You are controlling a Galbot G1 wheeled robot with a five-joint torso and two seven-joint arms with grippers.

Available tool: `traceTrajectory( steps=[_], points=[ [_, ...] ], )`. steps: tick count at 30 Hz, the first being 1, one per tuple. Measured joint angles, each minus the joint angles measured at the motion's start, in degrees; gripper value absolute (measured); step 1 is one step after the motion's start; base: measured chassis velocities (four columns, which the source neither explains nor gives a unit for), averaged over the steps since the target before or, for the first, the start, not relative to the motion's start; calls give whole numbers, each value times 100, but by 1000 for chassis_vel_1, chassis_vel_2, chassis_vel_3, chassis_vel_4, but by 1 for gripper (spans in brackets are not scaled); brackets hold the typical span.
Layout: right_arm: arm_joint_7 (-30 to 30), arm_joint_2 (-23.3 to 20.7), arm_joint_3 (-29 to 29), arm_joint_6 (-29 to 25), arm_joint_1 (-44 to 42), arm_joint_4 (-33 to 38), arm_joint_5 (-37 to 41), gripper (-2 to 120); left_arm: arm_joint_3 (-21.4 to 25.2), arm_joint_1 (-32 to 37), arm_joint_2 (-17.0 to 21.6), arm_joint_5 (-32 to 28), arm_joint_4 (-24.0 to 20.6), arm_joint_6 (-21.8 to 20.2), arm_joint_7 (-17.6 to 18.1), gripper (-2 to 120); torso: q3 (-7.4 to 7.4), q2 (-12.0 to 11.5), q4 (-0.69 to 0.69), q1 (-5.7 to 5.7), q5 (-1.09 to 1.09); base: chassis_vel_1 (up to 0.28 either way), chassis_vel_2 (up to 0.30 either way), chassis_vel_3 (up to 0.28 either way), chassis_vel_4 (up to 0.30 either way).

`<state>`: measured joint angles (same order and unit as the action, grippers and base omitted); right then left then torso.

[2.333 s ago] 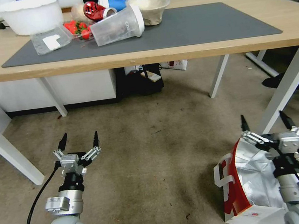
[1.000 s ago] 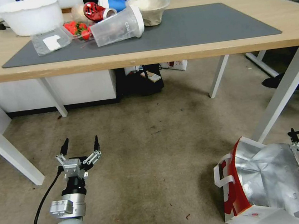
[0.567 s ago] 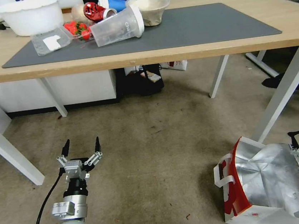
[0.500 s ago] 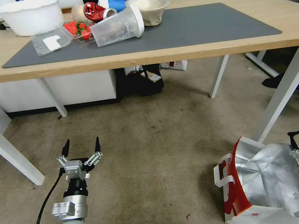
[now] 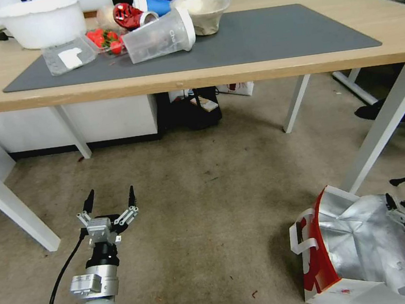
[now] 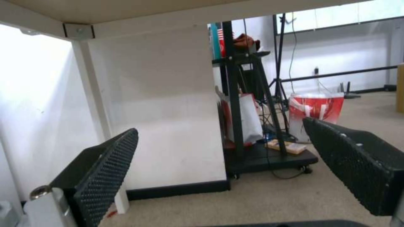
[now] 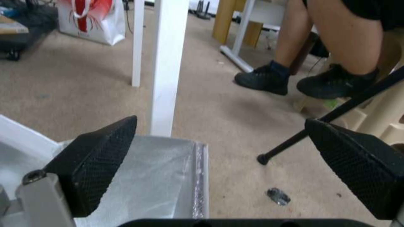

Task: Pick up the food delivery bag from the floor and place it on the table.

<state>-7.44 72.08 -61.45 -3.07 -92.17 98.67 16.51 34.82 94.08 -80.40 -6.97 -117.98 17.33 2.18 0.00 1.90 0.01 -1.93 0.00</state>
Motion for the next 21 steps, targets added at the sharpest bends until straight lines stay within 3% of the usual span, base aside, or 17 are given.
traceTrajectory(
  steps=[12,21],
  points=[
    [-9,-145,185,293,160,-334,82,100,10,21,-9,24,-8,26,-9,98,0,0,0,0,0,0,0,0,0],
    [8,-141,342,374,244,-438,147,75,-20,48,-51,106,-35,58,-30,98,0,0,0,0,0,0,0,0,0]
  ],
)
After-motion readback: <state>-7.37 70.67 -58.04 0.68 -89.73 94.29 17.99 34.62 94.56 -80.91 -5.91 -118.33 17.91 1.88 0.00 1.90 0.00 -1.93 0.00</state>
